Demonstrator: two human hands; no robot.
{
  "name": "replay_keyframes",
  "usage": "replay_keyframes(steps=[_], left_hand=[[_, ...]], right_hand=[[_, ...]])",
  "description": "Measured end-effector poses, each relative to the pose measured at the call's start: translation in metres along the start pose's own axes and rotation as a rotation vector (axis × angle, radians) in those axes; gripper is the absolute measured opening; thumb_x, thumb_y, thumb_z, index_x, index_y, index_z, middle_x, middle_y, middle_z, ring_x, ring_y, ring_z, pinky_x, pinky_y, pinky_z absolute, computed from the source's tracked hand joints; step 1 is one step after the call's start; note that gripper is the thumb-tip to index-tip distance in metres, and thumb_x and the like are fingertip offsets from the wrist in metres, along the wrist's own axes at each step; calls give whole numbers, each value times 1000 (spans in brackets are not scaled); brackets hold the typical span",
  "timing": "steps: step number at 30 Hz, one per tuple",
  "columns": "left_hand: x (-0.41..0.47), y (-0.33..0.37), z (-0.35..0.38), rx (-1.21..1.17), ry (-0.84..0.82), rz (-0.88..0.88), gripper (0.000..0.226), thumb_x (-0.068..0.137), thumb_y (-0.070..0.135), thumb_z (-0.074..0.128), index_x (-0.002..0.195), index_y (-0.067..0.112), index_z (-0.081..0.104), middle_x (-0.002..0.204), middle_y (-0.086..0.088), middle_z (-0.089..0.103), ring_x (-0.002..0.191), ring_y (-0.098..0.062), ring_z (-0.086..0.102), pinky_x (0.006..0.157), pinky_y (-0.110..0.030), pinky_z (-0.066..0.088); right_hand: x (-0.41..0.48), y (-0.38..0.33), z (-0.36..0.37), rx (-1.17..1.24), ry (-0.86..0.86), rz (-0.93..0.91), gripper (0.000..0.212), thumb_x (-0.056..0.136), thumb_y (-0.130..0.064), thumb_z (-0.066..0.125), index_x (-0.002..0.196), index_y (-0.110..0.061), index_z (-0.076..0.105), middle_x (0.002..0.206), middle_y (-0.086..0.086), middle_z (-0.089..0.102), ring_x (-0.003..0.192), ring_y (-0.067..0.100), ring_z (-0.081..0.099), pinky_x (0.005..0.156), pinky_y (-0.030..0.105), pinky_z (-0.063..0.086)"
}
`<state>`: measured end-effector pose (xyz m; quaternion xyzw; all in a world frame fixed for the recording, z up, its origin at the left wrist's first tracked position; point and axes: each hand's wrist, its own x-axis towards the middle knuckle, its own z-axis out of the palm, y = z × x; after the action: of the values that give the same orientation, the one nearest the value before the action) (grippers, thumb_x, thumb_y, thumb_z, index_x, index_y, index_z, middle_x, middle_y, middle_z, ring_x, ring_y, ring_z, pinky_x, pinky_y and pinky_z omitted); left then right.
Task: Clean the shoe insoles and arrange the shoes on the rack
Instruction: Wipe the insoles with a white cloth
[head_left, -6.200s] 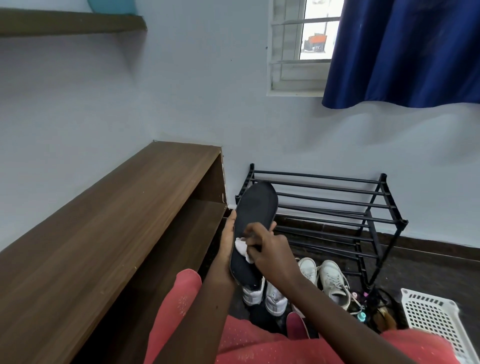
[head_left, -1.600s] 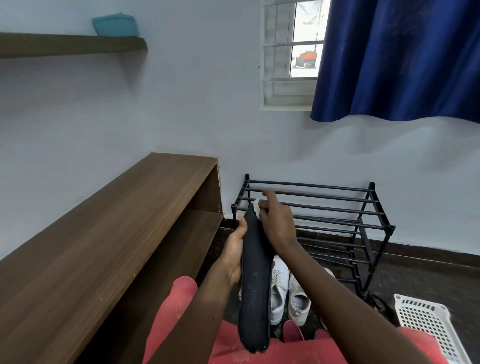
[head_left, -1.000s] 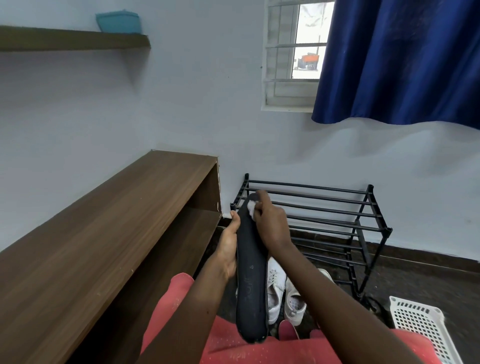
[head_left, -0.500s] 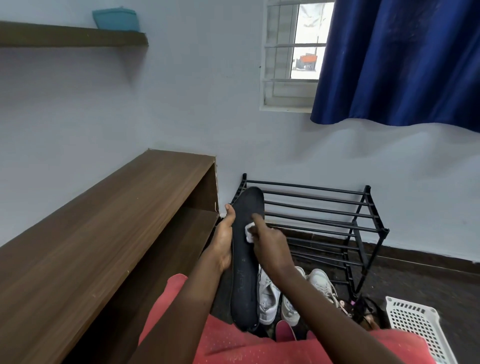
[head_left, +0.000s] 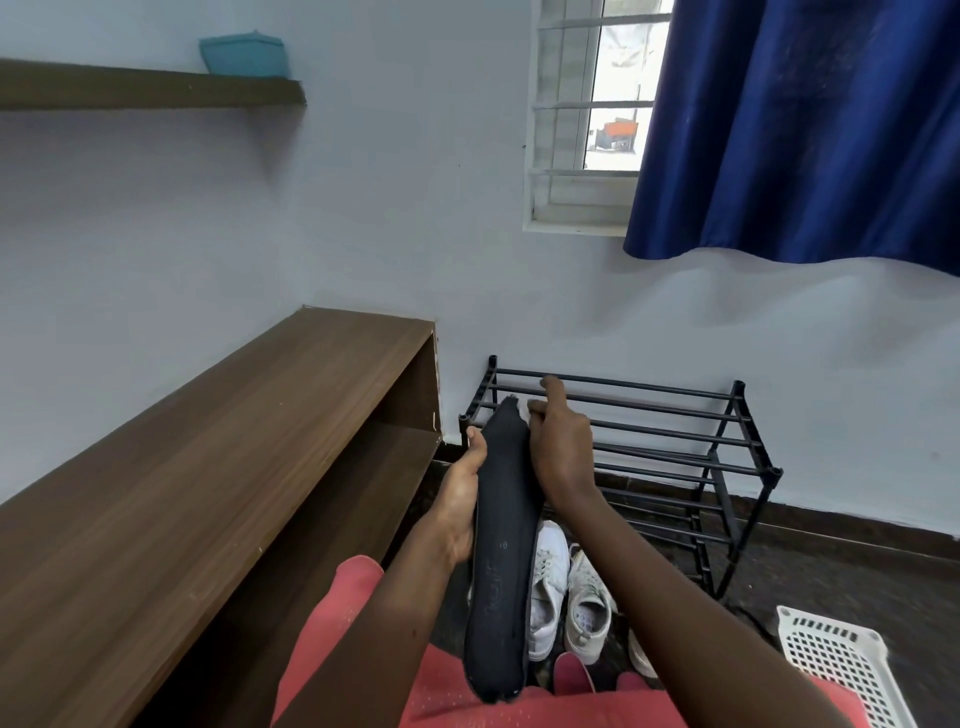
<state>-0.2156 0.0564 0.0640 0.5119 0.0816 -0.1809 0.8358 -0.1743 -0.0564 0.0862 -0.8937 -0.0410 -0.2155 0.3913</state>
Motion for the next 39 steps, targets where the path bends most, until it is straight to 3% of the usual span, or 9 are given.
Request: replay_keyframes(steps=[5, 11, 14, 18, 21, 25, 31, 35, 39], left_hand=[[3, -3, -6, -38, -5, -20, 71, 92, 63, 29, 120, 7, 62, 105, -18, 70, 88, -27, 70, 72, -35, 57], [5, 4, -7, -159, -55, -17, 73, 87, 68, 36, 115, 8, 67, 109, -19, 67, 99, -30, 65, 87, -39, 51], [4, 6, -11, -178, -105, 2, 62, 90, 56, 42, 122, 8, 63, 113, -17, 66, 99, -27, 65, 85, -36, 53], [3, 4, -10, -187, -106, 13, 46, 93, 42, 44, 111, 6, 67, 98, -13, 71, 82, -23, 69, 71, -31, 56], [4, 4, -6, -234, -83, 34, 42, 89, 40, 49, 103, 7, 71, 94, -12, 71, 82, -23, 69, 75, -32, 53], [6, 9, -6, -263, -53, 33, 55, 89, 49, 49, 121, 6, 62, 102, -13, 68, 93, -26, 66, 84, -35, 52], [12, 5, -10, -329, 8, 38, 89, 75, 70, 48, 137, 6, 48, 140, -17, 47, 130, -30, 46, 114, -40, 29], [12, 0, -8, -289, -27, 41, 80, 81, 70, 39, 130, 9, 56, 119, -13, 62, 118, -25, 55, 103, -36, 42], [11, -2, -6, -163, -60, -3, 77, 86, 72, 26, 120, 13, 63, 109, -14, 69, 102, -23, 65, 84, -35, 50]], right_hand=[[-25, 4, 4, 107, -2, 25, 35, 91, -4, 49, 126, -7, 46, 108, 13, 68, 99, 30, 64, 78, 32, 49], [-46, -8, 14, 15, -61, -91, 40, 95, -10, 46, 135, -12, 42, 99, 19, 69, 88, 36, 65, 70, 36, 49], [-29, -8, 7, 74, 66, 7, 32, 95, -7, 45, 127, -7, 45, 97, 17, 69, 87, 33, 65, 67, 32, 46], [-13, -15, 9, 104, 120, 162, 29, 92, -1, 42, 121, -6, 44, 94, 15, 67, 81, 29, 60, 66, 31, 44], [-18, -24, 16, 118, 99, 148, 26, 93, -4, 42, 117, -8, 51, 84, 11, 64, 75, 26, 59, 64, 30, 43], [-31, -25, 24, 147, 58, 17, 17, 92, -5, 46, 95, -3, 63, 77, 11, 66, 72, 23, 62, 64, 31, 44], [-41, -21, 38, 55, -66, -225, 23, 93, -7, 47, 96, -13, 69, 94, -6, 68, 80, 7, 61, 73, 21, 44], [-26, -12, 35, -54, -29, -326, 19, 87, -6, 52, 94, -7, 69, 98, 2, 69, 84, 18, 65, 69, 26, 47], [-9, -6, 32, -123, 41, -223, 19, 89, -3, 50, 100, -3, 66, 106, 8, 66, 95, 26, 62, 74, 31, 47]])
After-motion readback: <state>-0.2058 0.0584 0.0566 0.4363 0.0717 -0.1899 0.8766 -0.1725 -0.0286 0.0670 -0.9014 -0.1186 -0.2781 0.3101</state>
